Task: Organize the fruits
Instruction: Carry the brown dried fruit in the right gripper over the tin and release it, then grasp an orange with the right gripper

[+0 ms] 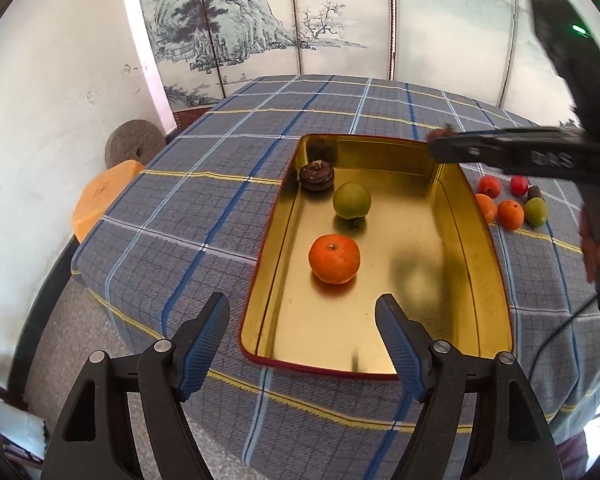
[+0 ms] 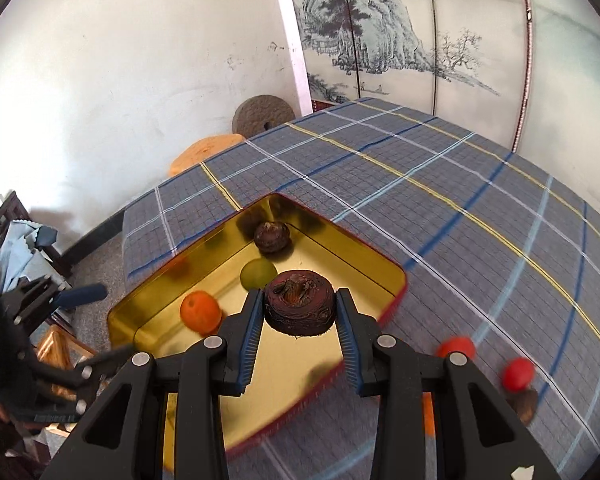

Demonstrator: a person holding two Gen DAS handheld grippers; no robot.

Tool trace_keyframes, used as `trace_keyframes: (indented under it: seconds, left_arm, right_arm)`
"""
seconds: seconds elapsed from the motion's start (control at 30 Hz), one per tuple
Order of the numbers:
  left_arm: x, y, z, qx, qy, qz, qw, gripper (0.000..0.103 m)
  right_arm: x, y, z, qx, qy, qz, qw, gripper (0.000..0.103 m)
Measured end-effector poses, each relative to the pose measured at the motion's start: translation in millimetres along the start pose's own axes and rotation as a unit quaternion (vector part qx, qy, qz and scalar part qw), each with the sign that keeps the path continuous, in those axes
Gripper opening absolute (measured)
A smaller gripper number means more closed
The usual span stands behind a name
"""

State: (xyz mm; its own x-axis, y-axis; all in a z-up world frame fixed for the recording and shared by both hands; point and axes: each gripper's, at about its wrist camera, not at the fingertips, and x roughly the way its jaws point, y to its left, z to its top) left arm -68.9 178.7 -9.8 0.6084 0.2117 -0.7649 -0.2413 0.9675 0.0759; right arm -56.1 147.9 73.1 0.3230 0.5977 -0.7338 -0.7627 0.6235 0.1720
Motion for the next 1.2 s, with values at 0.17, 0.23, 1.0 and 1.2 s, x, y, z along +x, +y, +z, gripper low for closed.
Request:
trace_keyframes:
  seconds: [0.17, 0.23, 1.0, 1.2]
  left_arm:
    - [2, 1, -4, 0.006, 0.003, 0.001, 1.0, 0.077]
    - [2, 1, -5, 0.007, 0.004, 0.002, 1.0, 0.077]
    - [5, -16, -5, 0.009, 0.011, -0.034, 0.9993, 0.078]
    - [-7, -35, -6, 0.038, 0.0, -0.032, 0.9988, 0.078]
  right_arm:
    - [29, 6, 13, -0.013, 0.019, -0.007, 1.0, 0.034]
    - [39, 5, 16, -0.012, 0.026, -0.012, 1.0, 0.034]
    - [-53, -46, -64, -0.002, 0.003, -0.04, 0.999, 0.055]
    - [-28, -33, -59, -0.101, 0.044, -0.054, 0.992, 0.054]
